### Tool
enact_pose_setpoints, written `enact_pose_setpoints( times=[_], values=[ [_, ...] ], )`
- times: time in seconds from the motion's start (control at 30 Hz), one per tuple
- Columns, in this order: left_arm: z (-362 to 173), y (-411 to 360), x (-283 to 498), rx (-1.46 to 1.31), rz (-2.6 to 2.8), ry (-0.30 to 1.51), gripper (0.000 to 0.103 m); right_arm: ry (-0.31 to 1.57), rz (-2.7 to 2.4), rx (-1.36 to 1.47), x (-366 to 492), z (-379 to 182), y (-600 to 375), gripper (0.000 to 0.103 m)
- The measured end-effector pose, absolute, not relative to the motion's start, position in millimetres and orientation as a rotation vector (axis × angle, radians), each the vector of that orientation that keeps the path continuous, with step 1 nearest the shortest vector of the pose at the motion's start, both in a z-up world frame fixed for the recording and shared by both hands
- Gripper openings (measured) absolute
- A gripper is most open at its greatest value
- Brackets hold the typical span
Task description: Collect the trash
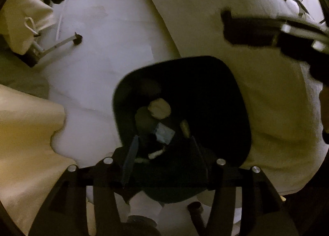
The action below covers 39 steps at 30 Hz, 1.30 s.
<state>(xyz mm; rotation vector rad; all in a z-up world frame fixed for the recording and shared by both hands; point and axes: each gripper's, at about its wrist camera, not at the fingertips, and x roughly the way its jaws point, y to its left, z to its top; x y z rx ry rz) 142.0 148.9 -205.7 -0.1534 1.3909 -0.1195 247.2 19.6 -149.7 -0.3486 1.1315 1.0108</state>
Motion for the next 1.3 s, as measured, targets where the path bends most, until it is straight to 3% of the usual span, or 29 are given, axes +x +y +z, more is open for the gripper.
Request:
enact_pose_setpoints(
  times=[0.37,0.63,1.07,1.1,1.13,1.17,1.3],
  values=[
    [-153,185,140,-0.21,-0.046,1.156,0.055,1.214,1.015,-0.419,236,-184,33,0.02],
    [-120,210,139,-0.285,-0.014,0.994,0.046,1.273,1.006,-0.474,231,-205,37,0.02],
    [-83,220,138,-0.324,-0.011,0.841,0.045,1.396,1.027,-0.607,212,-238,42,0.02],
    [-80,220,137,-0.327,-0.009,0.833,0.045,1.396,1.019,-0.612,211,-239,42,0.028],
    [-76,220,138,-0.331,-0.007,0.821,0.045,1.397,1.012,-0.62,211,-239,42,0.049],
    [-74,221,137,-0.332,-0.007,0.812,0.045,1.395,1.009,-0.627,211,-239,42,0.057],
    [-59,220,139,-0.343,-0.004,0.763,0.047,1.371,1.01,-0.629,210,-233,43,0.061]
  ],
)
